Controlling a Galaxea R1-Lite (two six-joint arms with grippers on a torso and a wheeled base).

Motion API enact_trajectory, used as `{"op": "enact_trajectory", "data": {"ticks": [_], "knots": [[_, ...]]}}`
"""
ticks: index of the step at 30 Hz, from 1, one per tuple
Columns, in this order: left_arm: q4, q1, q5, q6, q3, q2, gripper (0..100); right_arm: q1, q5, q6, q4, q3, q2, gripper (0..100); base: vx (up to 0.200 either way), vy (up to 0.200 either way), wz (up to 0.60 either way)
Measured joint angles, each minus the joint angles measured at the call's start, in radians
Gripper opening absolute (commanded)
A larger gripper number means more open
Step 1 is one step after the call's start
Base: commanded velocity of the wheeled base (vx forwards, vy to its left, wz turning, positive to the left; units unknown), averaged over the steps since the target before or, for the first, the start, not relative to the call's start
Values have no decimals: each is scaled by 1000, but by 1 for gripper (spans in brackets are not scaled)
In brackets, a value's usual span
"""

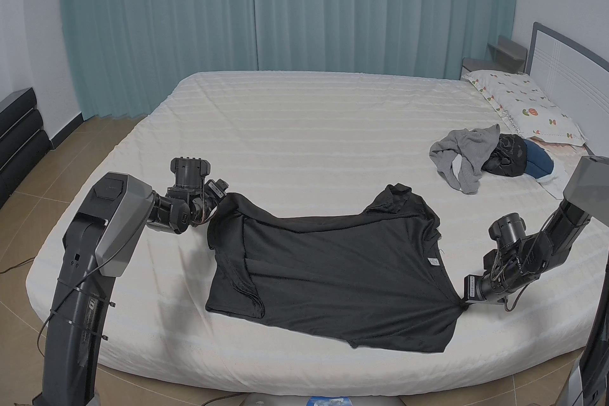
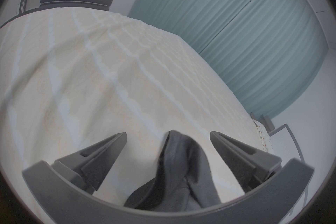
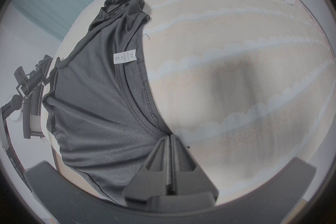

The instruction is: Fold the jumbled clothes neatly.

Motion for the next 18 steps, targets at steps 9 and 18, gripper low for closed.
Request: {"op": "enact_trajectory", "data": {"ticks": [9, 18], "knots": [[-78, 6, -80, 0, 300, -130, 100, -11, -65, -56, 30, -8, -22, 0, 0, 0, 0], [-140, 1, -167, 4, 656, -337, 100, -4, -104, -65, 50, 5, -69, 0, 0, 0, 0]]}}
